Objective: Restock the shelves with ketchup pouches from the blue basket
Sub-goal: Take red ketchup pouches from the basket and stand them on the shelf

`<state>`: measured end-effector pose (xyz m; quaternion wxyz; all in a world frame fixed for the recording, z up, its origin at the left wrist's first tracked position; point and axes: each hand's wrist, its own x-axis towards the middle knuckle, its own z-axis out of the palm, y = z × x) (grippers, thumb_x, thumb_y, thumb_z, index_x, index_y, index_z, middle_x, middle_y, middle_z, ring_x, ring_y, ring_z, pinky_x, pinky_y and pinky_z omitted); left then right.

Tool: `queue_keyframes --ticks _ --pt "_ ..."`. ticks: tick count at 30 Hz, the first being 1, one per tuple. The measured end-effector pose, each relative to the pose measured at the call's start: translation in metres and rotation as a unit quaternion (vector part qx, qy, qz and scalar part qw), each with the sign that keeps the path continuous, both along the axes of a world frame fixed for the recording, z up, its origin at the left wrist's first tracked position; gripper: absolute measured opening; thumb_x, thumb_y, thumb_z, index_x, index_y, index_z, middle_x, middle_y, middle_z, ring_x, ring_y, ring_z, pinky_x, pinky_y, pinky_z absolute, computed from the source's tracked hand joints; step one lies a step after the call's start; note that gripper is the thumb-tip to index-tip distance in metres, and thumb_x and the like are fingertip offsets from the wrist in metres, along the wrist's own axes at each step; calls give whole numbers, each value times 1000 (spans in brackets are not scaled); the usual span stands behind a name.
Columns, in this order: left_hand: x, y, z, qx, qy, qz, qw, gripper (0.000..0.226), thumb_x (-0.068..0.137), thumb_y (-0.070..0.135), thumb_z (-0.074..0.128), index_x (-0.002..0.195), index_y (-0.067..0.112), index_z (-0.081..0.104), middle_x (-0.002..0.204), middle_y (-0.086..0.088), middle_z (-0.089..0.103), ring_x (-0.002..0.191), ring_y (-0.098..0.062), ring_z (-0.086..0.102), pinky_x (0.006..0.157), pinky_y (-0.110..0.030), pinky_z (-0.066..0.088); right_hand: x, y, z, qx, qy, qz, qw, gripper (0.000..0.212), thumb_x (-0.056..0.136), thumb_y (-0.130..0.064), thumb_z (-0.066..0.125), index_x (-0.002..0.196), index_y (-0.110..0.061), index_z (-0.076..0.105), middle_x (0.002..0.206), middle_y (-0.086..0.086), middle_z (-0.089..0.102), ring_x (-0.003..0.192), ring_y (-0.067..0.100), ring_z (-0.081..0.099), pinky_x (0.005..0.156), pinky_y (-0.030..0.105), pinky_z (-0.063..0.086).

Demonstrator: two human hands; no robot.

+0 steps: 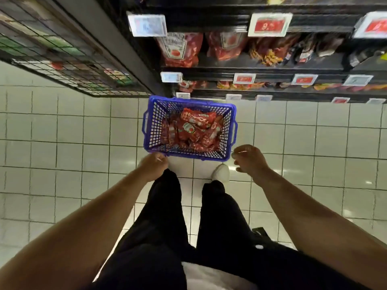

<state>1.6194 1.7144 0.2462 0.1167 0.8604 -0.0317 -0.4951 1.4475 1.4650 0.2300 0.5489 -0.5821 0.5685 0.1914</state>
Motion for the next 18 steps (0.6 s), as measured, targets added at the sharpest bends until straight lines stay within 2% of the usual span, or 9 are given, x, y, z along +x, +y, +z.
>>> queue_keyframes --ticks 2,4,6,8,10,13,15,16,18 --pt "1 11 -41 20 20 -26 999 6 91 21 60 86 24 61 93 -5 71 95 -28 66 81 -36 51 1 11 -37 15 18 -31 999 29 66 -33 66 91 -18 70 78 2 73 63 18 71 57 32 60" --pt "8 17 -87 27 31 -34 999 10 91 22 60 81 25 60 90 -4 71 95 -28 67 85 -38 53 8 21 -79 48 20 -55 997 18 71 -29 65 83 -17 67 78 7 69 64 23 65 59 33 55" --pt "17 18 -134 28 39 -23 999 8 92 25 59 92 20 66 96 -9 72 97 -31 68 89 -41 55 15 33 -122 61 27 -74 995 8 73 -26 65 75 -18 64 77 9 67 68 25 61 63 36 54" --pt "30 18 -186 22 49 7 999 20 95 22 57 103 9 67 106 -18 71 101 -35 68 92 -43 55 25 43 -166 46 42 -75 995 7 75 -27 65 73 -21 65 72 3 68 68 21 65 60 35 59" --pt "44 11 -235 2 65 18 998 20 95 17 57 103 2 67 108 -21 69 100 -36 68 91 -44 56 36 48 -211 41 43 -37 998 9 83 -27 62 76 -22 64 78 1 69 70 17 67 58 30 61" --pt "58 -7 -304 -26 87 27 995 10 94 17 59 84 14 62 98 -15 65 88 -28 64 89 -46 57 57 52 -277 35 23 45 998 16 86 -32 62 96 -20 67 87 -1 65 80 21 68 73 36 63" --pt "61 -22 -347 -36 95 72 992 12 93 19 61 81 19 61 97 -14 65 90 -29 64 93 -50 56 69 52 -315 3 26 30 999 24 85 -41 65 102 -25 64 75 -7 65 66 13 63 58 26 59" --pt "62 -30 -369 -42 91 106 989 10 92 23 63 82 19 63 97 -14 67 91 -30 66 93 -51 56 75 50 -335 -21 31 37 999 23 89 -44 63 100 -24 63 72 -7 64 59 10 60 48 20 52" --pt "61 -43 -409 -45 96 147 983 14 88 33 67 92 20 67 101 -10 72 95 -29 68 87 -45 57 80 47 -376 -42 53 42 997 26 93 -45 60 103 -21 66 74 -6 65 60 10 58 47 20 43"
